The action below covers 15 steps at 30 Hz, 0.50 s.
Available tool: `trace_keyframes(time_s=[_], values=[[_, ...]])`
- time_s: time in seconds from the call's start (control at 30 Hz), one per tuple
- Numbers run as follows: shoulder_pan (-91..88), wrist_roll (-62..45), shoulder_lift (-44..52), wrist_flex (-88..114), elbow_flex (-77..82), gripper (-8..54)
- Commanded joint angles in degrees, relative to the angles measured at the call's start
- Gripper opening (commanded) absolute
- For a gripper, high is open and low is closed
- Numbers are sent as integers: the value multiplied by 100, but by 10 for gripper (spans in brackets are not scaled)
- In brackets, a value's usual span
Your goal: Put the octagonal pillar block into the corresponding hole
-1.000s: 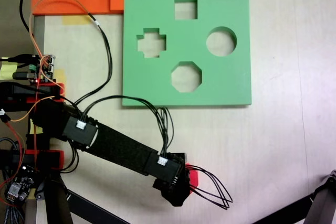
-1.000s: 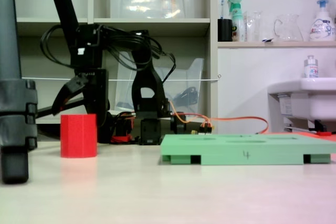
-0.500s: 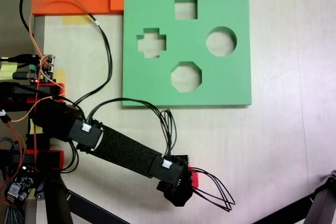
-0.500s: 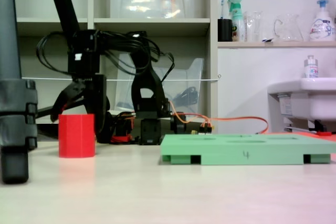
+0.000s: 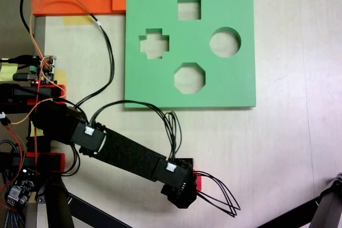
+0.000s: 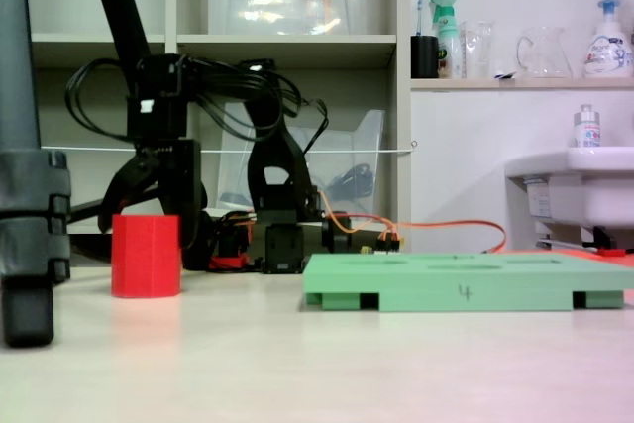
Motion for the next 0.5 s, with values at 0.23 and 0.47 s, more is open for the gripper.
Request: trace_keyframes(time_s=[0.23,0.47], values=[[0,272,545,677,-176,263],[-519,413,1450,1213,-193,214]])
